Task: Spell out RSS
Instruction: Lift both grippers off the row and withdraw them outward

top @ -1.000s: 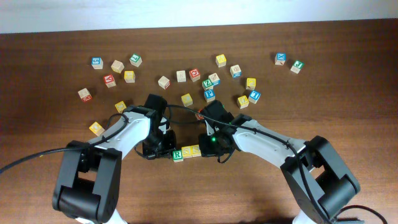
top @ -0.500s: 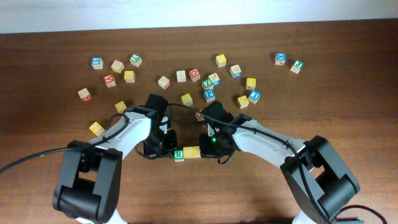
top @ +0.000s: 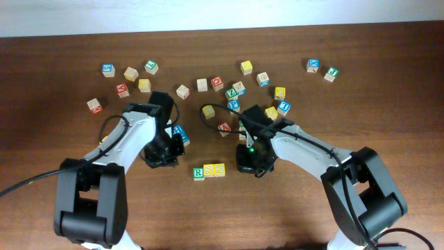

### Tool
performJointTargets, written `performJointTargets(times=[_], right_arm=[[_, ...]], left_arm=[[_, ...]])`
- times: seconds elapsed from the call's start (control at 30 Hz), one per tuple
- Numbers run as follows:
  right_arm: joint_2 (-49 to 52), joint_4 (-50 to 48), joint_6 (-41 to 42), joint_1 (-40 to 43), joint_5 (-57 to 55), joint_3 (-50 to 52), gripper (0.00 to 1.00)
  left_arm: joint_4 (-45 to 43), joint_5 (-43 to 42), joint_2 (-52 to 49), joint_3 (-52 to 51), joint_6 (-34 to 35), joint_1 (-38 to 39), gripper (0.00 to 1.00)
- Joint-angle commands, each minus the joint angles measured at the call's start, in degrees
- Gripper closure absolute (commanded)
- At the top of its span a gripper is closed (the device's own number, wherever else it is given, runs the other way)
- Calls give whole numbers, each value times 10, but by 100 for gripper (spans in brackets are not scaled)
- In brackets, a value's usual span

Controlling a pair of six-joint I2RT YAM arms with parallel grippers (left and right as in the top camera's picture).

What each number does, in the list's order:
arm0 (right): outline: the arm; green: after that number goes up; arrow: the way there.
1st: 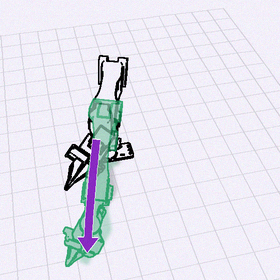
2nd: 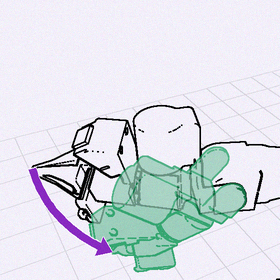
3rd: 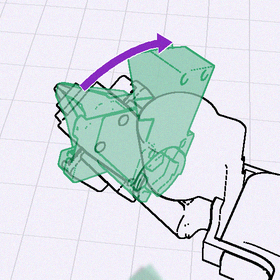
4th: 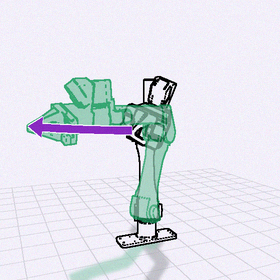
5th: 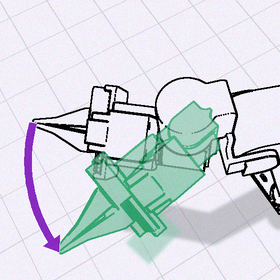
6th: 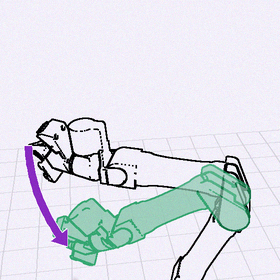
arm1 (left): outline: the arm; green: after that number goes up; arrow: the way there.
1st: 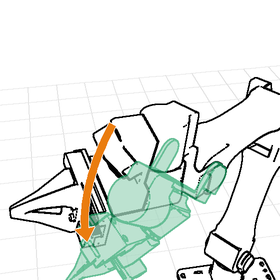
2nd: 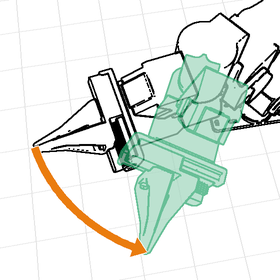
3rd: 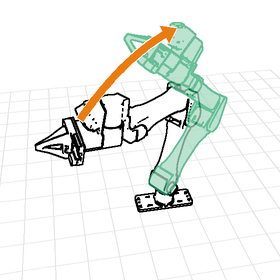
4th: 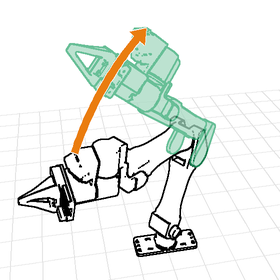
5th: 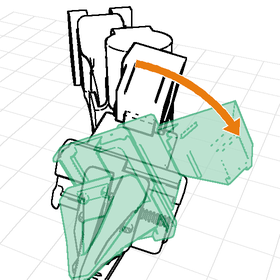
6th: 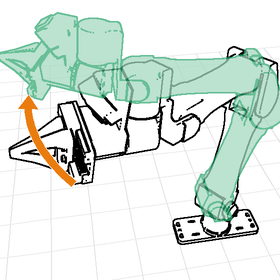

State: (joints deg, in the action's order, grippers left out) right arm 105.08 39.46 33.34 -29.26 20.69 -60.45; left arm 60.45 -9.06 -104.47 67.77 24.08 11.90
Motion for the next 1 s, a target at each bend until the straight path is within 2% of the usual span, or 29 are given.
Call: performJointTargets(times=[0.0,0.1,0.13,0.17,0.23,0.27,0.33,0.37,0.5,0.57,0.7,0.97], right_arm=[[-21,13,-31,16,-5,-7,94],[-85,34,-31,35,-5,-7,94],[-126,48,-31,47,-5,-7,93],[-155,49,-37,57,-5,-7,84],[-167,39,-66,70,-19,-7,78],[-166,41,-66,87,-25,-7,78],[-165,58,-103,126,-11,-7,93],[-165,74,-122,144,-8,-7,96],[-165,95,-136,195,-2,-7,96],[-165,105,-137,206,0,-6,96],[-165,109,-137,207,-3,-6,96],[-165,118,-137,207,-3,-6,95]], left_arm=[[51,64,94,31,3,-31,100],[95,61,222,31,4,-48,100],[134,48,273,30,3,-38,100],[167,48,308,17,15,-11,100],[168,48,326,-23,66,31,100],[138,43,326,-61,84,60,100],[20,-17,322,-163,116,124,100],[-17,-14,315,-199,143,144,100],[-116,9,254,-245,143,172,100],[-161,2,188,-245,143,185,100],[-209,-9,125,-245,143,192,100],[-233,72,124,-245,140,192,100]])
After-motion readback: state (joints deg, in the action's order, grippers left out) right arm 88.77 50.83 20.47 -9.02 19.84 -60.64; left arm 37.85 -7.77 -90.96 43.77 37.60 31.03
